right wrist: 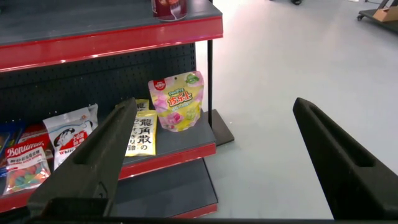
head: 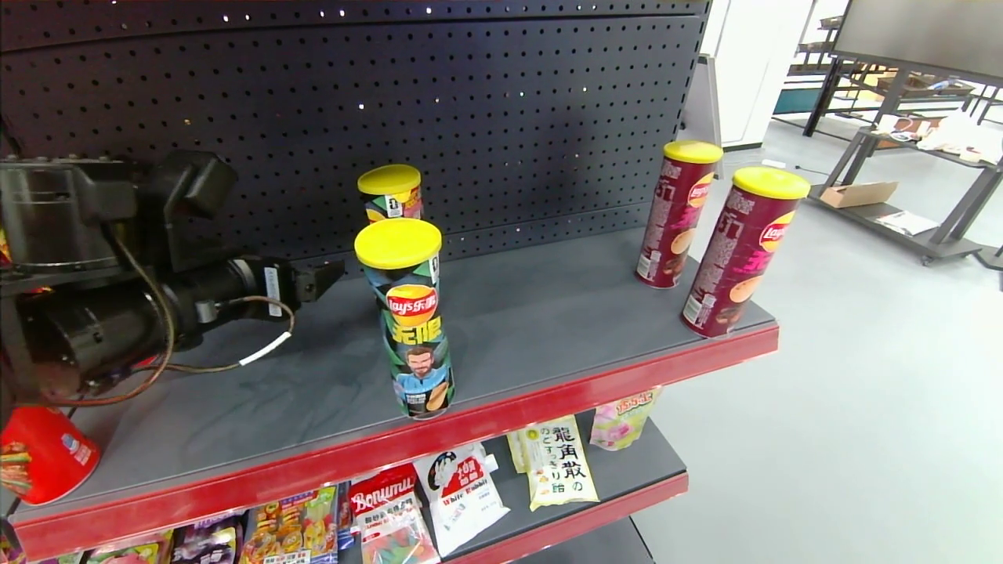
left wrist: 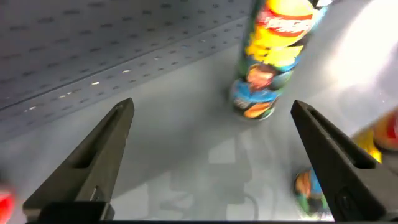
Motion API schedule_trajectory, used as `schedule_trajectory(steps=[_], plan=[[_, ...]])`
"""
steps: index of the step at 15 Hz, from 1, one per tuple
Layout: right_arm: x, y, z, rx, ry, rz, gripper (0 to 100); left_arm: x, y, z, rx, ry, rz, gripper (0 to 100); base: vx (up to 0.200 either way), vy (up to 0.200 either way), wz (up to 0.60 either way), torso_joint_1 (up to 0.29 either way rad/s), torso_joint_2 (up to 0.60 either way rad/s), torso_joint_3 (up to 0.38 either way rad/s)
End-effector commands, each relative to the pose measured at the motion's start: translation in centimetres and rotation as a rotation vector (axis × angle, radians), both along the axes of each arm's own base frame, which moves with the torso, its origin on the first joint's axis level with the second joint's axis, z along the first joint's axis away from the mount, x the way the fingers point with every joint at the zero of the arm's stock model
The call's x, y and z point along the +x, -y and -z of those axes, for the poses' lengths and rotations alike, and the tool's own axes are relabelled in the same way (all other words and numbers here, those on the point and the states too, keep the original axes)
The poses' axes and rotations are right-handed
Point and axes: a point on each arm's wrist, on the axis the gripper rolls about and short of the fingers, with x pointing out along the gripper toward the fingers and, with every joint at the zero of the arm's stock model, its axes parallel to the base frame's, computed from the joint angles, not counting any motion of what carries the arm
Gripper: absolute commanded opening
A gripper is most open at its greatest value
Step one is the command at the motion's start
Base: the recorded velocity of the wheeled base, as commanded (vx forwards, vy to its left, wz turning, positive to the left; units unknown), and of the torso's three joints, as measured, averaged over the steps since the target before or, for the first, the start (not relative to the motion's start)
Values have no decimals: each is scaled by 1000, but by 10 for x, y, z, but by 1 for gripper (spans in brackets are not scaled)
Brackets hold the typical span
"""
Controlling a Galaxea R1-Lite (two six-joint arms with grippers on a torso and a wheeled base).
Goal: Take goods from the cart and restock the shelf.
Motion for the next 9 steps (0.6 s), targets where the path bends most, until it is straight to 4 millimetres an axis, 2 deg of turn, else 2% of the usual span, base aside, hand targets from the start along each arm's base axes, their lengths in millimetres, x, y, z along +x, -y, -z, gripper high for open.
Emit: schedule_trajectory(steps=[1, 3, 4, 5, 7, 9], plan=[[0, 0, 0, 0, 0, -1, 100, -46, -25, -14, 2, 80, -51, 100, 0, 0, 0, 0, 0, 0], [0, 0, 0, 0, 0, -1, 100, -102, -53, -14, 110, 132, -124, 100, 0, 0, 0, 0, 0, 0], [0, 0, 0, 0, 0, -1, 100, -130, -61, -13, 126, 132, -90, 100, 0, 0, 0, 0, 0, 0], [0, 0, 0, 0, 0, -1, 100, -157, -65, -13, 104, 129, -28, 100, 0, 0, 0, 0, 0, 0], [0, 0, 0, 0, 0, -1, 100, -215, -62, -2, 72, 90, 91, 100, 0, 0, 0, 0, 0, 0], [0, 0, 0, 0, 0, -1, 100, -244, -60, 9, 72, 106, 95, 100, 0, 0, 0, 0, 0, 0]])
